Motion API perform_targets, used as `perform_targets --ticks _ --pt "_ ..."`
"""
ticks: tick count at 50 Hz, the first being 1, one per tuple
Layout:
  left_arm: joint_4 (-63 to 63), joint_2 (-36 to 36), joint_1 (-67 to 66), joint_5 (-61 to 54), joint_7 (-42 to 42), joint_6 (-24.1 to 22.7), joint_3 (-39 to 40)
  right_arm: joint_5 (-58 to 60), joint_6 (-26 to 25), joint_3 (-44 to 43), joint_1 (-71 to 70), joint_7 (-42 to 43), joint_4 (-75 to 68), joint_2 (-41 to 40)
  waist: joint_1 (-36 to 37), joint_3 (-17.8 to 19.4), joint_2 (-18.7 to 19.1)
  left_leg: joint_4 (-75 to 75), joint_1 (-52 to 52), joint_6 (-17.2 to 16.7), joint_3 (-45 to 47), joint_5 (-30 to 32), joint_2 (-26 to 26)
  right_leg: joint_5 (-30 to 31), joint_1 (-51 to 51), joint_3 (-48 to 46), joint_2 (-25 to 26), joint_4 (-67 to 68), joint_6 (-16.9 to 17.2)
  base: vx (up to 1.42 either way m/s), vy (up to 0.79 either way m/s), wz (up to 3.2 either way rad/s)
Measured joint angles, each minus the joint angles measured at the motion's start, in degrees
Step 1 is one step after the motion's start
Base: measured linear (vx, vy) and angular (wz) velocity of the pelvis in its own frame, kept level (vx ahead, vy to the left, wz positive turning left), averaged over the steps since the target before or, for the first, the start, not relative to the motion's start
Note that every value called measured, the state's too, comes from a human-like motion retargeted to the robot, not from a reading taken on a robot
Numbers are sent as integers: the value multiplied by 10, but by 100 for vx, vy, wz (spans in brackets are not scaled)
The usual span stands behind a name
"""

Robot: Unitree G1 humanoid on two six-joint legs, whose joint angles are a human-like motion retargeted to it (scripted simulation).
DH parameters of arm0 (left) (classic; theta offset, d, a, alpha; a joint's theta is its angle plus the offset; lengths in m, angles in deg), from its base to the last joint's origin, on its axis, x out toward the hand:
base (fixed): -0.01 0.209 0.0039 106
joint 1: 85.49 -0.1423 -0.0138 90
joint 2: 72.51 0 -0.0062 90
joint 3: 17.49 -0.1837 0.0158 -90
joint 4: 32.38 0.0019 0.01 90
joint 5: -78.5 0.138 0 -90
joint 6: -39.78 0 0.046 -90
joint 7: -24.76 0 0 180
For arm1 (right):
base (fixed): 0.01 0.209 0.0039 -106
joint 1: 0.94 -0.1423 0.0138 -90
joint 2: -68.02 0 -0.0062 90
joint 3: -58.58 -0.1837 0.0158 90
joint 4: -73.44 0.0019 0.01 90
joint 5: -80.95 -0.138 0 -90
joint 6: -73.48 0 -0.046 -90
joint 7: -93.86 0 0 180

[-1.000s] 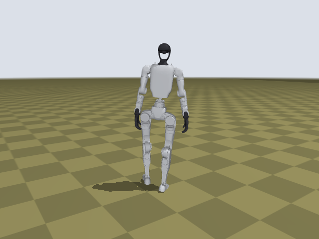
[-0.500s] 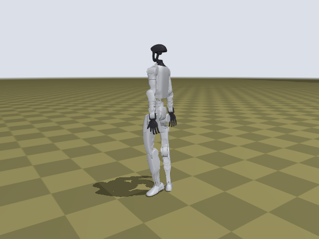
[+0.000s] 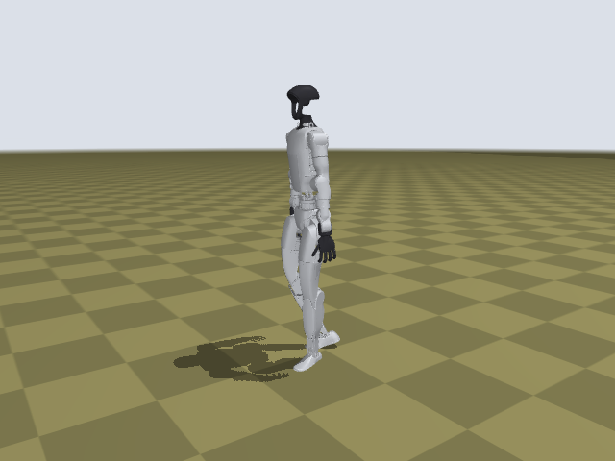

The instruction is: In place motions

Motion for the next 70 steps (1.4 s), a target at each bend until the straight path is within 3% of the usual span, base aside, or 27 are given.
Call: perform_targets --ticks 6,10,12,17,22,26,30,33,43,55,70 --pt "-5 13 -2 8 27 1 12 4 3 11 -5 7 11 -3 -26 16 -34 -17 15 16 -65 2 -60 -49 -42 191 25 -141 19 10 -9 191" --pt "9 14 -3 2 28 9 16 3 0 10 -12 6 0 -2 5 33 -54 -12 36 11 -111 3 -91 47 -36 272 17 -200 37 14 -13 104" --pt "17 9 -5 9 29 15 17 6 -4 -1 -16 2 -10 -1 32 27 -51 -5 33 7 -126 9 -89 22 -14 119 -19 -199 42 15 -12 74" --pt "26 -27 -35 -3 3 9 22 10 -9 -25 -23 4 -9 -2 69 20 -43 34 23 -10 -158 28 -77 19 26 103 -21 -230 50 11 -12 92" --pt "45 -39 -57 11 71 8 50 4 -4 -11 -35 9 11 -7 45 10 -52 69 4 -35 -178 50 -81 15 48 55 -28 -251 44 6 -13 98" --pt "61 -44 -62 3 60 18 47 6 -1 -15 -44 -7 25 -8 78 12 -55 43 28 -34 -116 60 -80 12 58 46 -27 -248 33 0 -6 5" --pt "57 -48 -69 -2 43 18 37 26 5 -12 -41 -3 44 -6 64 15 -48 14 60 -20 -85 46 -82 9 82 32 -21 -253 27 10 -3 40" --pt "45 -52 -77 10 45 20 40 32 6 3 -35 4 33 -2 44 -1 -39 2 61 -19 -112 45 -82 8 86 28 -16 -255 26 15 1 26" --pt "-16 -62 -56 11 58 10 26 6 -20 10 -48 -16 -81 -14 52 5 -41 -12 87 -17 -107 47 -84 13 104 23 -16 -254 22 4 0 0" --pt "-14 -69 -53 17 60 7 17 80 -24 48 -30 -10 -72 -22 44 0 -43 -21 100 -15 -91 40 -87 22 105 36 -14 -253 22 0 1 -7" --pt "33 -72 -61 18 38 21 31 56 -28 37 -38 -2 -68 -13 39 2 -39 -24 102 -10 -85 28 -92 35 99 48 -18 -248 23 0 0 -1"
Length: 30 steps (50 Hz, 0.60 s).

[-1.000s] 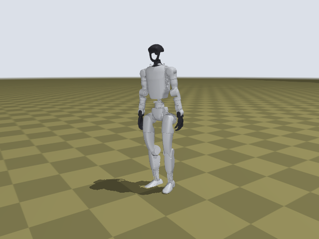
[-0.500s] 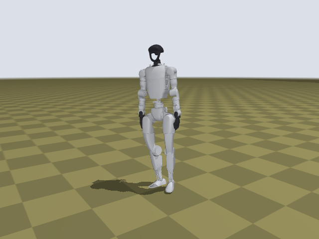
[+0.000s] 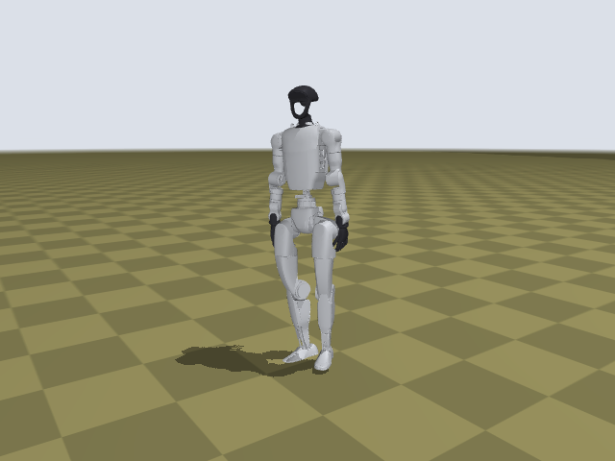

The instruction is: In place motions

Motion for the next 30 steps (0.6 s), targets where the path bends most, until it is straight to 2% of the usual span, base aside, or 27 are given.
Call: perform_targets --ticks 30 --pt "-6 0 17 22 12 0 -47 12 5 23 -3 -9 -1 -4 2 -4 -2 2 -10 9 -5 -22 -1 18 -6 -1 -5 5 2 0 0 0"
